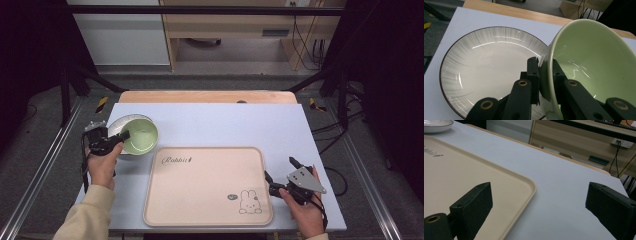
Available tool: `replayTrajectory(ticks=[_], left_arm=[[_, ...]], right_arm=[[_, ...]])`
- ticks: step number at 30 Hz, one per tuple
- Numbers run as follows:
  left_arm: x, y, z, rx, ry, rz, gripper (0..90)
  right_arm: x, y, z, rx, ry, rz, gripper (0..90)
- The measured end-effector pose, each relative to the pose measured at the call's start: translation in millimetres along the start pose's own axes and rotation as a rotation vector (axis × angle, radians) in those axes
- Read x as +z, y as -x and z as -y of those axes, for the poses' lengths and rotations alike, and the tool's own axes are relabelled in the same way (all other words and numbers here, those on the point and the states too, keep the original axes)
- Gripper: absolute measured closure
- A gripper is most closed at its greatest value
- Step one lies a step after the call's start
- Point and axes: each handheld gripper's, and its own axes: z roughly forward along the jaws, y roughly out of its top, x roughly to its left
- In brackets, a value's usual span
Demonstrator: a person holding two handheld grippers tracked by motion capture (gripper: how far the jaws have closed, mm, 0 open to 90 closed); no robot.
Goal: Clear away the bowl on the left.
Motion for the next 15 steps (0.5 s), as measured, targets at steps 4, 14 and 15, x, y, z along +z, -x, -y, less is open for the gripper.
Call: replayTrajectory(ticks=[4, 14, 15], left_arm=[[-1.3, 0.4, -0.3, 0.000, -0.001, 0.005, 82.1], [-8.8, 7.0, -3.6, 0.003, 0.000, 0.021, 82.1], [-8.8, 7.0, -3.6, 0.003, 0.000, 0.021, 82.1]], right_arm=[[-0.3, 2.5, 0.8, 0.013, -0.001, 0.011, 7.3], [-2.4, 5.7, 0.1, 0.023, 0.010, 0.017, 7.1], [-2.4, 5.7, 0.1, 0.023, 0.010, 0.017, 7.1]])
